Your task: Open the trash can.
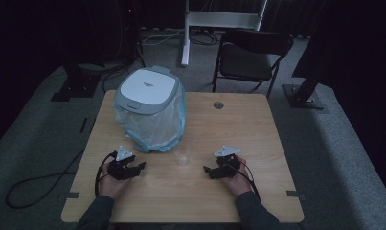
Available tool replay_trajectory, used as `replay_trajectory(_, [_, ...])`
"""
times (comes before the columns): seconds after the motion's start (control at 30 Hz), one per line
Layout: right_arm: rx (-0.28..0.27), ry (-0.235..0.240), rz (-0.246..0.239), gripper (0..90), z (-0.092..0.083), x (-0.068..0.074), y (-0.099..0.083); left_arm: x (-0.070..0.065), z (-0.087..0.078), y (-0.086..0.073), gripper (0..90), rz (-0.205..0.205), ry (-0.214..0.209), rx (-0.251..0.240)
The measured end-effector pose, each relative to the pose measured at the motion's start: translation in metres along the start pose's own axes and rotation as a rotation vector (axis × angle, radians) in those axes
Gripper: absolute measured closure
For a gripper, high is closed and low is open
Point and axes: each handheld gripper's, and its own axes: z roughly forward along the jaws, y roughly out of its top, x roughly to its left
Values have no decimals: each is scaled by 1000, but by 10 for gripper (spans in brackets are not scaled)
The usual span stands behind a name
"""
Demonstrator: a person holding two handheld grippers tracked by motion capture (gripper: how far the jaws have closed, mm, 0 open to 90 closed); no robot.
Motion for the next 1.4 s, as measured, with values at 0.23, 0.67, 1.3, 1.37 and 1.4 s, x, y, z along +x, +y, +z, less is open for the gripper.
replay_trajectory(0.23, [0,0,0,142,0,0,0,-1,0,0,438,5,12,4])
replay_trajectory(0.67, [0,0,0,142,0,0,0,-3,-3,2,527,-8,11,15])
replay_trajectory(1.3, [1,0,0,142,0,0,0,-1,-15,23,877,-9,28,-78])
replay_trajectory(1.37, [1,0,0,142,0,0,0,1,-14,24,900,-15,36,-74])
replay_trajectory(1.4, [1,0,0,142,0,0,0,3,-13,25,900,-15,42,-73])
